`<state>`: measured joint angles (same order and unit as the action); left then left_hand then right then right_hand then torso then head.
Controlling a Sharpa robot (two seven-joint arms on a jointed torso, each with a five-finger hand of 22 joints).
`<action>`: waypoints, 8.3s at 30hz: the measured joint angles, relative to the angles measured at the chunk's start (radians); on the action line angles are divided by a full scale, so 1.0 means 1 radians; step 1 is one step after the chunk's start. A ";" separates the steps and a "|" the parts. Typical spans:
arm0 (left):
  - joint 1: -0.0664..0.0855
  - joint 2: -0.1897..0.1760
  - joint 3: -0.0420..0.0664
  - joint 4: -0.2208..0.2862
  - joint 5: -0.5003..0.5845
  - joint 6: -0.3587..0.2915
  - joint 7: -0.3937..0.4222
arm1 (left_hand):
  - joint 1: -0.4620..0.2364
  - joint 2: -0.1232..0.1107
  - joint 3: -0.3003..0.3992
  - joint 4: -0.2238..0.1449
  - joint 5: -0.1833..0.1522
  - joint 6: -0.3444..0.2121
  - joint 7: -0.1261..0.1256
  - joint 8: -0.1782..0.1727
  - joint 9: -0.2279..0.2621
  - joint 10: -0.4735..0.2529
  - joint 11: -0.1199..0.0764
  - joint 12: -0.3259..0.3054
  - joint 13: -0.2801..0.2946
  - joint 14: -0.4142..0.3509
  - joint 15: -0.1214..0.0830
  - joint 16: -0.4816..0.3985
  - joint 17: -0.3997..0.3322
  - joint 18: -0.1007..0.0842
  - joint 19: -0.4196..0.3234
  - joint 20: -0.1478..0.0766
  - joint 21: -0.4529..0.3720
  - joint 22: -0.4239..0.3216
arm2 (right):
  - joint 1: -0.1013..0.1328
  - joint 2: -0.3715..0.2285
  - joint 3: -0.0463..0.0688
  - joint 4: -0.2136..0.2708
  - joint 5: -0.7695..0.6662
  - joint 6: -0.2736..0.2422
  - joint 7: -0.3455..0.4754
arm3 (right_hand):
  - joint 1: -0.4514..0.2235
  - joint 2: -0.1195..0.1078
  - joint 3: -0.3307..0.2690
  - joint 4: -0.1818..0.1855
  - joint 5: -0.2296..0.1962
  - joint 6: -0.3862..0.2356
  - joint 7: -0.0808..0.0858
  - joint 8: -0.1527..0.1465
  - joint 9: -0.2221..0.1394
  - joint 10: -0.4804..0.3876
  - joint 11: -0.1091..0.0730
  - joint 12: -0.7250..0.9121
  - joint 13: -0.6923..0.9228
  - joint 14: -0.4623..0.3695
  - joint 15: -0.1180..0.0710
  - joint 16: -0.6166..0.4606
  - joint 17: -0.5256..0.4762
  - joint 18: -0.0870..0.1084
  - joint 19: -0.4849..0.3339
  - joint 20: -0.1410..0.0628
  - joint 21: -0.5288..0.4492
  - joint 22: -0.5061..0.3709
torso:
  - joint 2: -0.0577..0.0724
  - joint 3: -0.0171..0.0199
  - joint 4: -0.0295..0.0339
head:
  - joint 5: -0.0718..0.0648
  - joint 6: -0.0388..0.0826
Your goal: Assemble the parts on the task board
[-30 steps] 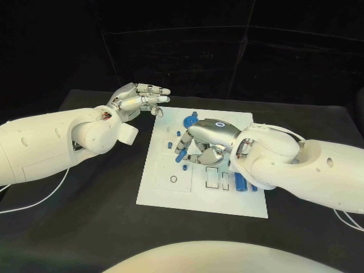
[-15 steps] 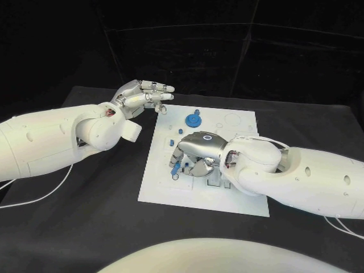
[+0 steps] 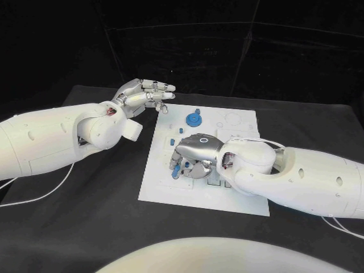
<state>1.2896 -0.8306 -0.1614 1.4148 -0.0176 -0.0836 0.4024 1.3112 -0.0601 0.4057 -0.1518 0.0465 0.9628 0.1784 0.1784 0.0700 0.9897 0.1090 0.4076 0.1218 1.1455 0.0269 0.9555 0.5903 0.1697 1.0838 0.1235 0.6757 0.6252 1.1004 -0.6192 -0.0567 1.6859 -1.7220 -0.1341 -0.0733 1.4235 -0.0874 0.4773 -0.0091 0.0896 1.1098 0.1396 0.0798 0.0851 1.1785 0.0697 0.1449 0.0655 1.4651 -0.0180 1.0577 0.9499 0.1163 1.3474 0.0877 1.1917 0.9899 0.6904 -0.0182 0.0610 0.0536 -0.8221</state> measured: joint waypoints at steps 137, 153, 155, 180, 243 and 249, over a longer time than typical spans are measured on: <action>0.000 -0.033 -0.003 0.013 -0.003 0.013 -0.015 | 0.000 0.000 -0.005 0.000 0.000 -0.004 0.003 0.000 -0.001 -0.011 0.004 0.003 0.000 -0.004 0.004 -0.004 -0.005 0.000 -0.003 0.003 -0.005 -0.004 | -0.083 -0.394 -0.014 0.170 0.139 -0.068 -0.438 | -0.262 0.039 -0.670 0.303 0.126 -0.116 -0.045 0.230 0.096 0.170 -0.052 1.035 1.060 0.000 -0.043 0.365 0.358 -0.039 0.106 -0.038 0.216 0.305 | -0.026 -0.0121 -0.0513 | -0.107 0.029; 0.000 -0.035 -0.003 0.014 -0.003 0.014 -0.016 | 0.000 0.000 -0.005 0.000 0.000 -0.003 0.003 0.000 0.000 -0.011 0.004 0.003 0.000 -0.004 0.004 -0.004 -0.005 0.000 -0.003 0.003 -0.005 -0.004 | -0.091 -0.362 -0.011 0.156 0.121 -0.086 -0.453 | -0.169 0.108 -0.647 0.280 0.347 -0.124 -0.056 0.281 0.125 0.167 -0.056 1.031 1.090 0.000 -0.043 0.373 0.358 -0.055 0.109 -0.041 0.228 0.318 | -0.026 -0.0129 -0.0499 | -0.106 0.026; 0.000 -0.035 -0.003 0.014 -0.003 0.015 -0.016 | 0.000 0.000 -0.006 0.000 0.000 -0.004 0.003 0.000 0.000 -0.011 0.004 0.003 0.000 -0.004 0.004 -0.004 -0.005 0.000 -0.003 0.003 -0.005 -0.004 | -0.092 -0.370 -0.012 0.163 0.124 -0.097 -0.454 | -0.152 0.114 -0.642 0.275 0.362 -0.114 -0.060 0.286 0.128 0.172 -0.061 1.031 1.095 0.000 -0.043 0.377 0.358 -0.055 0.113 -0.045 0.232 0.318 | -0.026 -0.0129 -0.0499 | -0.104 0.026; 0.000 -0.032 -0.005 0.013 -0.003 0.022 -0.023 | 0.000 0.000 -0.008 0.003 0.000 -0.003 0.003 0.000 0.000 -0.011 0.004 0.010 0.000 -0.007 0.000 -0.004 -0.007 0.000 -0.003 0.003 -0.005 -0.005 | -0.094 -0.371 -0.014 0.236 0.286 -0.258 -0.424 | -0.146 0.138 -0.654 0.294 0.376 -0.097 -0.055 0.318 0.128 0.178 -0.074 0.991 1.072 0.002 -0.053 0.377 0.357 -0.055 0.117 -0.049 0.232 0.318 | -0.026 -0.0136 -0.0494 | -0.097 0.030; 0.000 -0.030 -0.005 0.012 -0.003 0.028 -0.031 | 0.000 0.000 -0.011 0.000 0.000 -0.007 0.007 0.000 -0.001 -0.014 0.007 0.010 0.000 -0.011 0.004 -0.008 -0.010 0.000 -0.006 0.006 -0.010 -0.007 | -0.093 -0.235 -0.013 0.161 0.234 -0.224 -0.491 | -0.141 0.108 -0.714 0.187 -0.002 -0.105 -0.076 0.385 0.254 0.143 -0.082 0.822 0.988 -0.002 -0.066 0.321 0.358 -0.054 0.096 -0.061 0.193 0.291 | -0.026 -0.0124 -0.0516 | -0.085 0.018; 0.000 -0.030 -0.005 0.012 -0.003 0.028 -0.031 | 0.000 0.000 -0.011 0.000 0.000 -0.007 0.007 0.000 -0.001 -0.014 0.007 0.010 0.000 -0.011 0.004 -0.008 -0.009 0.000 -0.006 0.006 -0.010 -0.007 | -0.094 -0.233 -0.013 0.158 0.235 -0.225 -0.480 | -0.146 0.113 -0.720 0.193 -0.001 -0.105 -0.076 0.385 0.255 0.143 -0.082 0.822 0.991 -0.002 -0.066 0.321 0.358 -0.054 0.096 -0.061 0.193 0.293 | -0.026 -0.0126 -0.0515 | -0.085 0.018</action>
<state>1.2895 -0.8605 -0.1667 1.4269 -0.0207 -0.0555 0.3713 1.3112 -0.0601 0.3949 -0.1519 0.0465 0.9556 0.1854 0.1783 0.0689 0.9756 0.1163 0.4172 0.1218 1.1348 0.0305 0.9478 0.5809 0.1695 1.0777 0.1297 0.6661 0.6178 1.0069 -0.8526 -0.0699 1.8443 -1.4870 -0.3596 -0.5531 1.2776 0.0255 -0.2424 0.1834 0.0888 1.0051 0.0634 0.4644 0.3405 1.3217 -0.0124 0.9666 1.0566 1.4630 -0.0841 1.3791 1.3077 0.0618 1.4435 0.0266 1.3849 1.2830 0.6641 -0.0308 0.0095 -0.0314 -0.8044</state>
